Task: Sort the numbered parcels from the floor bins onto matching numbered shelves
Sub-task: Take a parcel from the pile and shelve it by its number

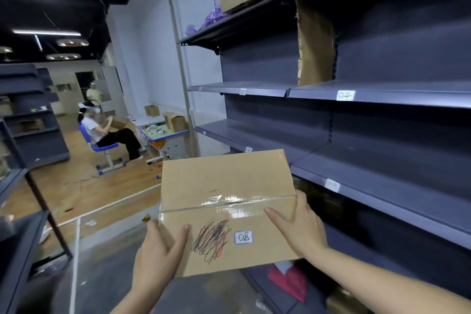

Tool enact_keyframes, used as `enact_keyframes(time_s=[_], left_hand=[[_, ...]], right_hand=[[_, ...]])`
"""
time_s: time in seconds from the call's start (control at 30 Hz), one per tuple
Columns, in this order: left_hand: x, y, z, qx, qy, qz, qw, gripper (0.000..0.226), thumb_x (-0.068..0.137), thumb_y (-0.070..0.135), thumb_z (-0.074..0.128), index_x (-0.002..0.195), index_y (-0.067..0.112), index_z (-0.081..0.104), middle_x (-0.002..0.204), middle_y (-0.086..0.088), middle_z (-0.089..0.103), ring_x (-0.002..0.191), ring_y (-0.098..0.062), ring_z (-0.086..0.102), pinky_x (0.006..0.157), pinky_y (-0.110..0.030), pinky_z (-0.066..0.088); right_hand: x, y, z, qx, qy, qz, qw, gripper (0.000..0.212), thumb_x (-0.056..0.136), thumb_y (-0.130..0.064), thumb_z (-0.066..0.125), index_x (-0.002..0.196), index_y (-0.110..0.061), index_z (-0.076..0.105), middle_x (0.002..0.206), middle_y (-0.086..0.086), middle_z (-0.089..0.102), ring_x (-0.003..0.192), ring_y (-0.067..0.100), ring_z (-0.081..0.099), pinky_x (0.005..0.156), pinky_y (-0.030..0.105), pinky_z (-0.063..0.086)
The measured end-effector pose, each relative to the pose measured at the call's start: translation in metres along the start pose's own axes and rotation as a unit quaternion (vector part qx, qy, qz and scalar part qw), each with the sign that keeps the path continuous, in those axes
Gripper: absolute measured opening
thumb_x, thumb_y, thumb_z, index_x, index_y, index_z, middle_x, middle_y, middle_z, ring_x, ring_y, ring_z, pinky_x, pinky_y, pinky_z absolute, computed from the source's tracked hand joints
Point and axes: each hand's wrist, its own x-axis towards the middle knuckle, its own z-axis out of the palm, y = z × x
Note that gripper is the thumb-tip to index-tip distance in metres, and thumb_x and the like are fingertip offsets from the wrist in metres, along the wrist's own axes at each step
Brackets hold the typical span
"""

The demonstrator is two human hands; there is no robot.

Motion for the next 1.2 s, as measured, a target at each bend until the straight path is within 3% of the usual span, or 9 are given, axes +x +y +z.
enact_keyframes(time_s=[0.2, 0.47, 0.6, 0.73, 0.83, 0.9, 1.0, 1.1, 1.2], left_hand=[[0.109, -0.013, 0.028, 0.021, 0.0, 0.026, 0.999, 0.044, 0.085, 0.058, 0.056, 0.09, 0.019, 0.036, 0.087, -0.004, 0.058, 0.08, -0.028, 0.054, 0.06, -0.037, 0.038], [0.268, -0.02, 0.083, -0.022, -0.077, 0.066, 0.995, 0.047, 0.085, 0.051, 0.061, 0.098, 0.011, 0.04, 0.084, -0.006, 0.055, 0.083, -0.029, 0.051, 0.069, -0.04, 0.04], [0.37, -0.007, 0.109, -0.017, -0.158, 0.073, 0.985, 0.058, 0.085, 0.061, 0.057, 0.109, 0.01, 0.045, 0.104, -0.011, 0.057, 0.096, -0.031, 0.054, 0.075, -0.039, 0.041], [0.459, 0.025, 0.13, -0.122, -0.275, 0.053, 0.952, 0.062, 0.065, 0.059, 0.052, 0.108, 0.015, 0.059, 0.101, -0.006, 0.064, 0.095, -0.027, 0.058, 0.08, -0.037, 0.043], [0.509, 0.052, 0.156, -0.2, -0.338, 0.018, 0.919, 0.033, 0.084, 0.036, 0.062, 0.102, 0.009, 0.065, 0.103, -0.012, 0.065, 0.08, -0.022, 0.056, 0.066, -0.029, 0.042], [0.531, 0.062, 0.169, -0.255, -0.361, 0.0, 0.897, 0.017, 0.092, 0.018, 0.054, 0.083, 0.011, 0.066, 0.084, -0.013, 0.064, 0.066, -0.02, 0.051, 0.055, -0.029, 0.034], [0.553, 0.067, 0.191, -0.306, -0.393, 0.017, 0.867, 0.025, 0.091, 0.022, 0.048, 0.068, 0.016, 0.054, 0.062, -0.003, 0.056, 0.058, -0.018, 0.048, 0.055, -0.031, 0.033], [0.571, 0.078, 0.216, -0.338, -0.415, 0.017, 0.845, 0.027, 0.093, 0.024, 0.047, 0.067, 0.017, 0.048, 0.055, 0.0, 0.055, 0.056, -0.018, 0.047, 0.054, -0.031, 0.032], [0.587, 0.1, 0.246, -0.357, -0.447, -0.038, 0.82, 0.027, 0.093, 0.03, 0.045, 0.069, 0.019, 0.049, 0.049, 0.002, 0.057, 0.045, -0.015, 0.053, 0.051, -0.028, 0.036]], right_hand=[[0.084, -0.024, 0.051, -0.002, 0.005, 0.02, 1.0, 0.067, 0.077, -0.068, 0.061, 0.124, -0.027, 0.037, 0.12, -0.003, 0.062, 0.109, 0.026, 0.06, 0.08, 0.034, 0.045], [0.186, -0.056, 0.096, -0.062, 0.055, 0.079, 0.993, 0.061, 0.078, -0.072, 0.054, 0.113, -0.027, 0.034, 0.117, -0.001, 0.061, 0.107, 0.028, 0.06, 0.075, 0.035, 0.042], [0.242, -0.081, 0.105, -0.093, 0.074, 0.143, 0.983, 0.06, 0.08, -0.073, 0.051, 0.106, -0.022, 0.032, 0.111, 0.001, 0.06, 0.107, 0.031, 0.059, 0.072, 0.036, 0.04], [0.3, -0.103, 0.101, -0.068, 0.08, 0.223, 0.969, 0.058, 0.085, -0.063, 0.051, 0.118, -0.017, 0.039, 0.115, 0.003, 0.058, 0.106, 0.029, 0.055, 0.079, 0.036, 0.042], [0.329, -0.112, 0.096, -0.016, 0.087, 0.285, 0.954, 0.074, 0.085, -0.061, 0.054, 0.141, -0.015, 0.036, 0.131, 0.004, 0.052, 0.114, 0.028, 0.052, 0.083, 0.035, 0.044], [0.346, -0.11, 0.094, 0.052, 0.103, 0.311, 0.943, 0.074, 0.086, -0.057, 0.057, 0.142, -0.013, 0.036, 0.134, 0.005, 0.049, 0.114, 0.026, 0.05, 0.085, 0.035, 0.043], [0.369, -0.102, 0.09, 0.124, 0.139, 0.326, 0.927, 0.067, 0.083, -0.052, 0.06, 0.137, -0.015, 0.045, 0.133, 0.007, 0.054, 0.118, 0.028, 0.052, 0.092, 0.039, 0.043], [0.386, -0.095, 0.085, 0.159, 0.157, 0.312, 0.923, 0.039, 0.087, -0.039, 0.057, 0.116, -0.015, 0.062, 0.099, 0.005, 0.07, 0.093, 0.025, 0.062, 0.086, 0.036, 0.044], [0.402, -0.084, 0.081, 0.183, 0.163, 0.288, 0.926, 0.021, 0.09, -0.034, 0.053, 0.093, -0.015, 0.062, 0.059, -0.003, 0.065, 0.071, 0.019, 0.056, 0.079, 0.033, 0.04]])
